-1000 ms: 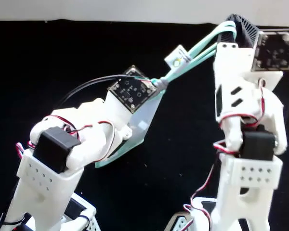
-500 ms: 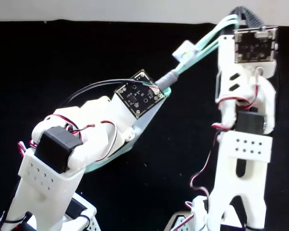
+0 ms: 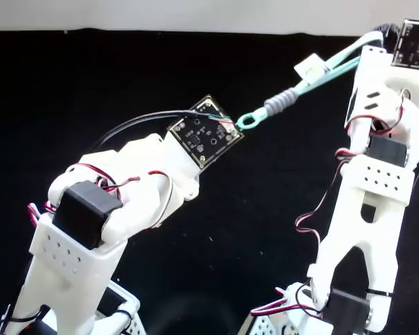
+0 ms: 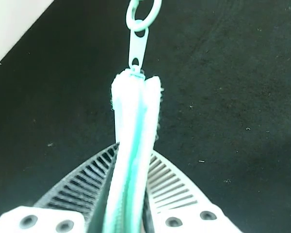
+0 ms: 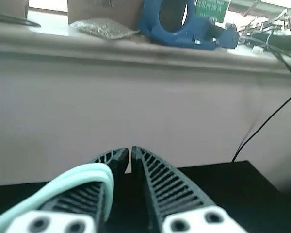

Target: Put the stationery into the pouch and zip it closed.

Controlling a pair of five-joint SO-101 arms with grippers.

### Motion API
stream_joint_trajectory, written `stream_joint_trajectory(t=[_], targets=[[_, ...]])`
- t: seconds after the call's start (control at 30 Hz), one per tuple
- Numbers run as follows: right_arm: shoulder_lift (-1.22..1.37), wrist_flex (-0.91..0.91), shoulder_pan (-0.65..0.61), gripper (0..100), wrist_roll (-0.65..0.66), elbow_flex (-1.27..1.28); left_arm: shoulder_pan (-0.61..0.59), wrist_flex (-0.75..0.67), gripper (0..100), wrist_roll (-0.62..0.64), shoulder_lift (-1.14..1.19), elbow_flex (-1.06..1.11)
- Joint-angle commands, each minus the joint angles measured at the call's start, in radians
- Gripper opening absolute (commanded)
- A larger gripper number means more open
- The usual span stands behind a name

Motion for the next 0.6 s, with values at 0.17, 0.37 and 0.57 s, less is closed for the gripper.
stream_joint_trajectory(t=[0.17, 0.37, 0.57], targets=[[-0.122, -0.044, 0.122, 0.7, -0.023, 0.081, -0.077, 0.055, 1, 0.023, -0.024, -0.001], [-0.271, 0.054, -0.004, 0.7, -0.115, -0.185, -0.038, 0.051, 1, 0.023, -0.03, -0.001], [-0.225, 0.341, -0.068, 0.7, -0.206, -0.624, -0.039, 0.051, 1, 0.021, -0.03, 0.008]])
